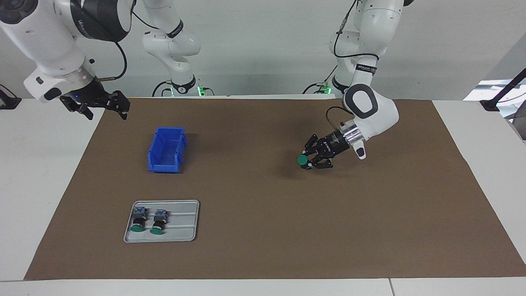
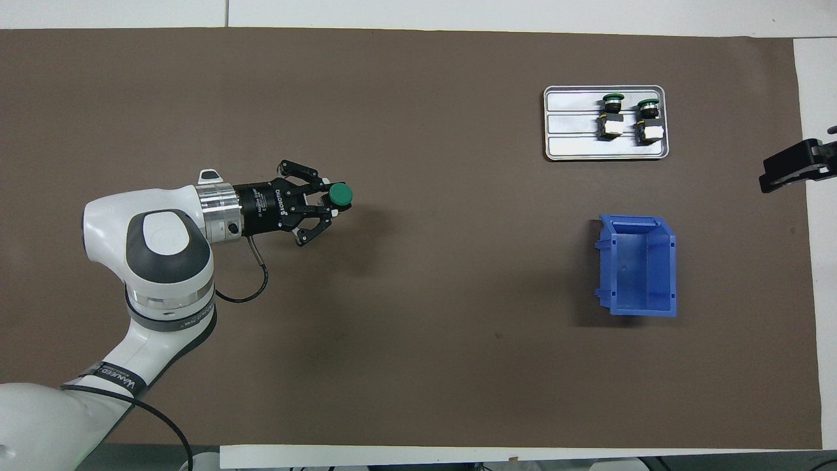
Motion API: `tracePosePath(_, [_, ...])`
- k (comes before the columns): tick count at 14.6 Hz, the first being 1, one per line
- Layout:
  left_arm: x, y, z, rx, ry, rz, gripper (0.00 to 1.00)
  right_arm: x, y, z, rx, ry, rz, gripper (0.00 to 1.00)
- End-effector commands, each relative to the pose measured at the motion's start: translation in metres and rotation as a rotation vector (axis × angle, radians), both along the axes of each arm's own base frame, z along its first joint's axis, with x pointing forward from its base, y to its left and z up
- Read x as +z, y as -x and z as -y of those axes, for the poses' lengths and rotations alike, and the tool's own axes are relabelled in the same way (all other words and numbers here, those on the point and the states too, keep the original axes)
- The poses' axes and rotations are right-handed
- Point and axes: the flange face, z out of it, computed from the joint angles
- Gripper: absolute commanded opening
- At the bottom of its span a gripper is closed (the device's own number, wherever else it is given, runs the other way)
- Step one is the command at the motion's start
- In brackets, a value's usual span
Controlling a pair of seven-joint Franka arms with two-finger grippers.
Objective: Place and press button with both arms
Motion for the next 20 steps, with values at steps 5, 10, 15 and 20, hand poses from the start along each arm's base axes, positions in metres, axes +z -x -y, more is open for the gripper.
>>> tracePosePath(5, [-0.030, 0.026, -0.005, -0.031, 0.132, 0.130, 0.01, 0.000, 0.007, 0.001, 0.006, -0.019, -0.004, 1.00])
tracePosePath(10, [-0.055, 0.017, -0.023, -0.055, 0.152, 0.168, 0.01, 0.000, 0.007, 0.001, 0.006, -0.019, -0.004, 1.00])
tracePosePath(15, [-0.075, 0.019, -0.018, -0.098, 0.178, 0.169, 0.01, 0.000, 0.007, 0.001, 0.006, -0.019, -0.004, 1.00])
tracePosePath(20, [-0.086, 0.018, -0.024, -0.080, 0.212, 0.146, 0.01, 0.000, 0.007, 0.001, 0.006, -0.019, -0.004, 1.00])
